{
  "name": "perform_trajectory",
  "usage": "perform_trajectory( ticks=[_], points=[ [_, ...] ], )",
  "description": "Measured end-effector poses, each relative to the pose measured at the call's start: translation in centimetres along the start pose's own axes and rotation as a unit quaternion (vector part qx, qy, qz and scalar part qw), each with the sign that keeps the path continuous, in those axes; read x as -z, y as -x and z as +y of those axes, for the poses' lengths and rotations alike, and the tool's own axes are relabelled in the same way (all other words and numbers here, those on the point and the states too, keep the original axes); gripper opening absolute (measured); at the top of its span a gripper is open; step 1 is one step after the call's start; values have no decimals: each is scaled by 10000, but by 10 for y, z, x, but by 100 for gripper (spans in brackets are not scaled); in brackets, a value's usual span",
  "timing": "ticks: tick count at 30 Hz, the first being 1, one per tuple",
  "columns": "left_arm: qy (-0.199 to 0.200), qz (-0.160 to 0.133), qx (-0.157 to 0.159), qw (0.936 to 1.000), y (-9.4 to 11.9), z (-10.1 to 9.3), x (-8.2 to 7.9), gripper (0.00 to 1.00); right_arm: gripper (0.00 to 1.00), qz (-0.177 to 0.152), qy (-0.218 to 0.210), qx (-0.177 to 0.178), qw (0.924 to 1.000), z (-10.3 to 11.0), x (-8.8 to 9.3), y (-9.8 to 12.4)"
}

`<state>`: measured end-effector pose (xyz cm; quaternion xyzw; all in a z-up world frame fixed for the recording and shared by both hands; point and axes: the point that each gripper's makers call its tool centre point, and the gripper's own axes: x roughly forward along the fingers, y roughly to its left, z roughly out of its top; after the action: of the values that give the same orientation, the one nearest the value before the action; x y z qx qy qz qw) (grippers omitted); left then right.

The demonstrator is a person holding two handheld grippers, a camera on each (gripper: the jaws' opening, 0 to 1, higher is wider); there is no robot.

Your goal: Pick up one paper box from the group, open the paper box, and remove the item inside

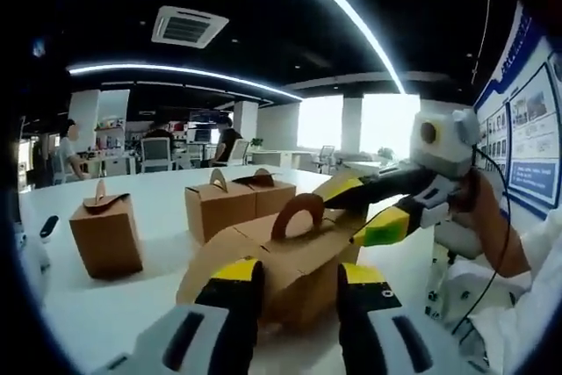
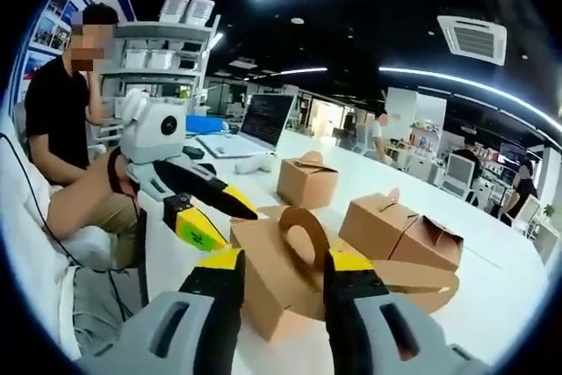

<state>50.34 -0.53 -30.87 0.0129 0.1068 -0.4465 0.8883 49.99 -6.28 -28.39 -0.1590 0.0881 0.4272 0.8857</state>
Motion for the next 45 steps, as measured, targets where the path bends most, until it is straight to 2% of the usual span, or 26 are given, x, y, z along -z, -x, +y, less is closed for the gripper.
perform_trajectory(
  ticks=[5,8,12,20,24,27,32,35,38,45],
  points=[
    [4,-7,2,10000,0,-1,0,36,32,19,60,-3,10000,-2,-1,0],
    [16,-6,-13,10000,0,-1,1,36,28,143,227,60,9996,-6,1,-2],
    [7,-8,-8,10000,1,-2,1,36,28,271,472,-25,9985,-2,3,-1],
    [2,-3,-11,10000,1,-2,0,36,23,365,638,-90,9973,-2,4,-1],
    [-2,4,-10,10000,1,-2,0,36,24,459,1053,-166,9932,4,4,-2],
    [-11,10,-21,10000,1,-2,0,36,24,492,1152,-169,9920,4,3,-3],
    [-10,-9,-35,10000,2,-2,-1,36,24,530,1179,-178,9914,2,2,-6],
    [-3,-12,-21,10000,2,-2,-1,36,17,546,1136,-131,9919,-1,4,-10],
    [21,-23,-7,10000,3,-2,-1,36,6,441,1131,-48,9926,-5,1,-11],
    [-1,-21,-9,10000,2,0,-1,36,3,319,1105,52,9934,-11,-2,-11]
  ],
)
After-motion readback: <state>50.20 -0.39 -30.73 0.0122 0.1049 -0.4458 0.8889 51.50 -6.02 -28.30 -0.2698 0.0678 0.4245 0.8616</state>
